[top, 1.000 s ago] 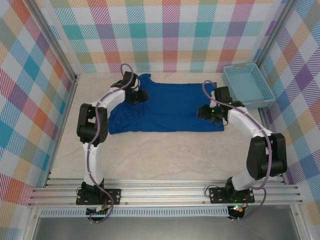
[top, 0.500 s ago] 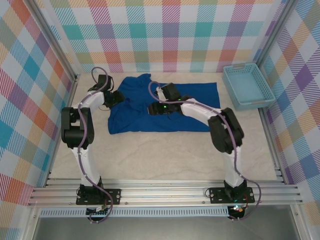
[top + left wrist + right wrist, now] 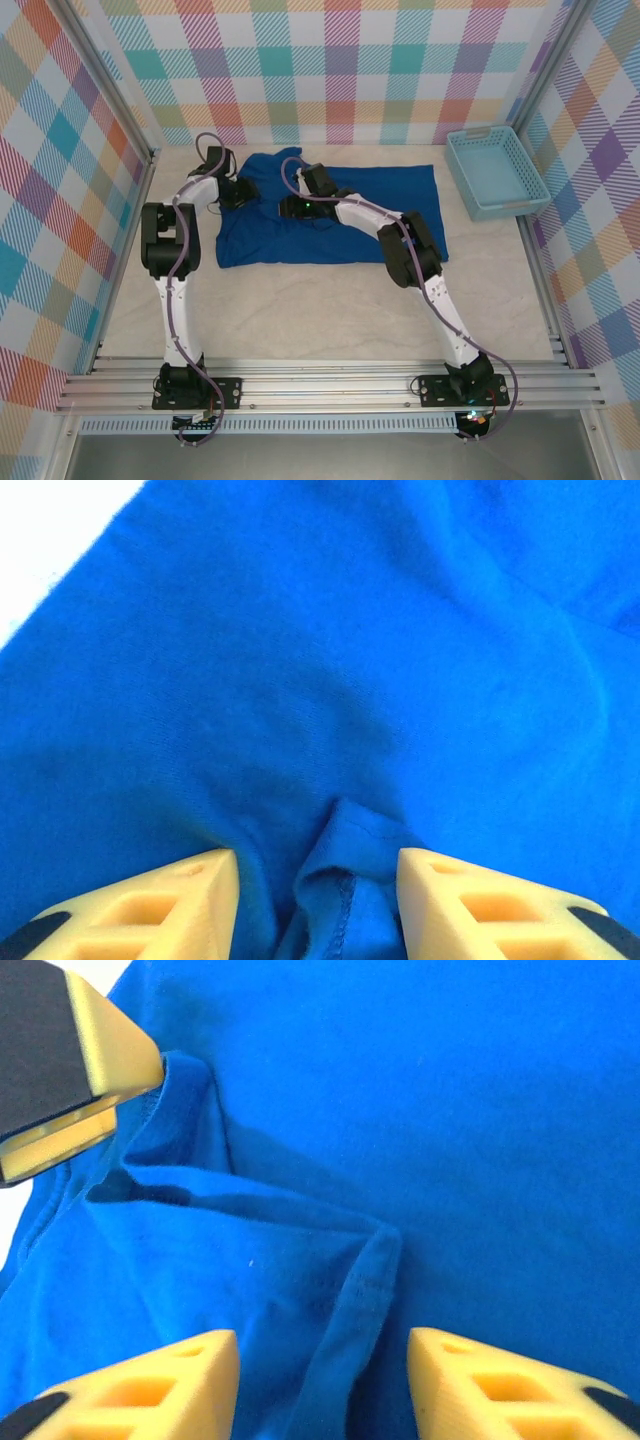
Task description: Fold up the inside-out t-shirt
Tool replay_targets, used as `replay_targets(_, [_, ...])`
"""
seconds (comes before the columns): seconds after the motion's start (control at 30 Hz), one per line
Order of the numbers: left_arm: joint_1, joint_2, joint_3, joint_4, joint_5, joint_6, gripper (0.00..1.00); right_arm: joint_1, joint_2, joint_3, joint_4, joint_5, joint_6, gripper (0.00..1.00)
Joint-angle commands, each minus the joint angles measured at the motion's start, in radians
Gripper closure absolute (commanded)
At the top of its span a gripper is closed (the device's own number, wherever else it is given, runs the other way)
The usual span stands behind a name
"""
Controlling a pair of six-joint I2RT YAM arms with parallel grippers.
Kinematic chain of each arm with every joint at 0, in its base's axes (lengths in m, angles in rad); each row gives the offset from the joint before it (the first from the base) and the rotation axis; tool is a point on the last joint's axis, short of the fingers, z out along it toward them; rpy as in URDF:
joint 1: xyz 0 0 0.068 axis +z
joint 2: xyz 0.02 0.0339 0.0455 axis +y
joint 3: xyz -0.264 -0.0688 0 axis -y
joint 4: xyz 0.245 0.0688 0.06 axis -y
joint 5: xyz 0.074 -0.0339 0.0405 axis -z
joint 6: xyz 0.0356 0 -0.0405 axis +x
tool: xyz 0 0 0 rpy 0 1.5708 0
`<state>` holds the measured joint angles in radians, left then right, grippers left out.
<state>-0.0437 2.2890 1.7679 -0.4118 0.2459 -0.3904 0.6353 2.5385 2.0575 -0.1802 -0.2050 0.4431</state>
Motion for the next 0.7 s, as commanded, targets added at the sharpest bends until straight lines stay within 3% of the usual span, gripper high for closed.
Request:
replay_targets(0.0, [-0.008, 0.034, 0.053, -0.005, 0.039, -0.004, 0.57, 0.000, 0.046, 0.087, -0.030, -0.027, 0.031, 0.58])
replay_targets(0.13, [-0.011, 0.052, 0.093, -0.032, 0.044, 0.001, 0.62, -0.001, 0.072, 0.140, -0.062, -0.019, 0.035, 0.73])
replay_targets(0.3, [-0.009, 0.026, 0.079, -0.056, -0.014, 0.017, 0.61, -0.006, 0.054, 0.132, -0.094, 0.038, 0.046, 0.85])
replay_targets(0.67, [0.021, -0.065, -0.028, -0.031, -0.076, 0.020, 0.55, -0.031, -0.109, -0.118, 0.099, 0.072, 0.072, 0.89])
